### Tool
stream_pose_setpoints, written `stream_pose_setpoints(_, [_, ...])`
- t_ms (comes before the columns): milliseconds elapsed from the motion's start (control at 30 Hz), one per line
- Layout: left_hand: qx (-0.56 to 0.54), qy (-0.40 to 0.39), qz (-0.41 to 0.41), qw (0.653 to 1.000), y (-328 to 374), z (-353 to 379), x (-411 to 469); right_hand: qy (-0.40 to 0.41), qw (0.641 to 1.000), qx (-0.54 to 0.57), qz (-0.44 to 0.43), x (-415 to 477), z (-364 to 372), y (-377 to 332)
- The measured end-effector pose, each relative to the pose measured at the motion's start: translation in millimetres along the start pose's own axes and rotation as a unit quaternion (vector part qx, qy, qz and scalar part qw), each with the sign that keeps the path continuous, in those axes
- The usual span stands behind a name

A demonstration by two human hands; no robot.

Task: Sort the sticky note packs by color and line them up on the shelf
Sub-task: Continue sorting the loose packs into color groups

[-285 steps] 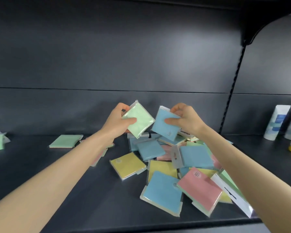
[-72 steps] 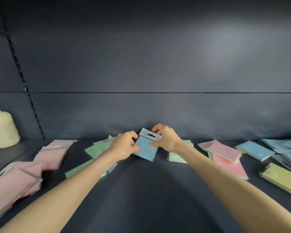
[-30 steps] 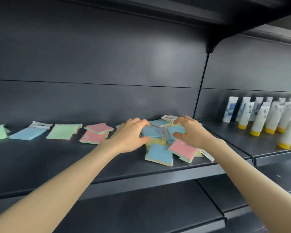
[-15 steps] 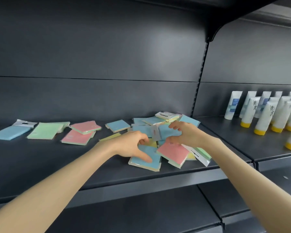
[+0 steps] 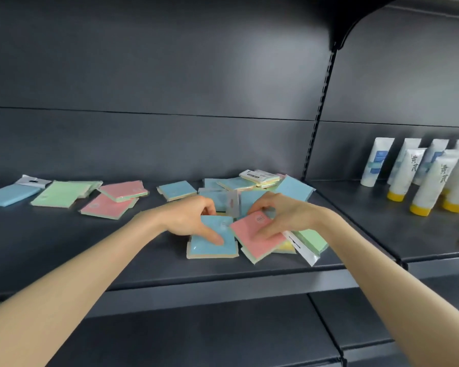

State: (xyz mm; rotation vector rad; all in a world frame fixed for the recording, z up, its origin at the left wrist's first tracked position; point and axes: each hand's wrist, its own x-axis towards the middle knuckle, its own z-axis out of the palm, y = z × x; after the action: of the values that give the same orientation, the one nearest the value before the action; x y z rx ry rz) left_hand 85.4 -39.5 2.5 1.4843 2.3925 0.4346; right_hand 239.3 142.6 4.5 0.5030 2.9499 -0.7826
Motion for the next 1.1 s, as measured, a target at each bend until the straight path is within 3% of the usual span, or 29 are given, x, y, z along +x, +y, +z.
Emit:
stream_pose_setpoints(267, [-0.151, 0.19, -0.083, 0.967, 21, 19, -23, 0.121, 0.965, 0.21, -0.096, 2, 11, 15])
stream_pose_setpoints(467, [-0.25, 0.264, -0.106, 0.925, 34, 24, -39, 0.192, 0.936, 0.273, -0.115, 1, 10, 16])
stream_pose_setpoints(833, [-0.36, 0.342, -0.123, 0.859, 31, 16, -69, 0.21, 0.899, 0.358, -0.143, -2, -4, -7])
stream_pose_setpoints(1100, [-0.389, 0.359, -0.115, 0.841, 0, 6, -110, 0.155, 0.907, 0.341, -0.193, 11, 19, -69])
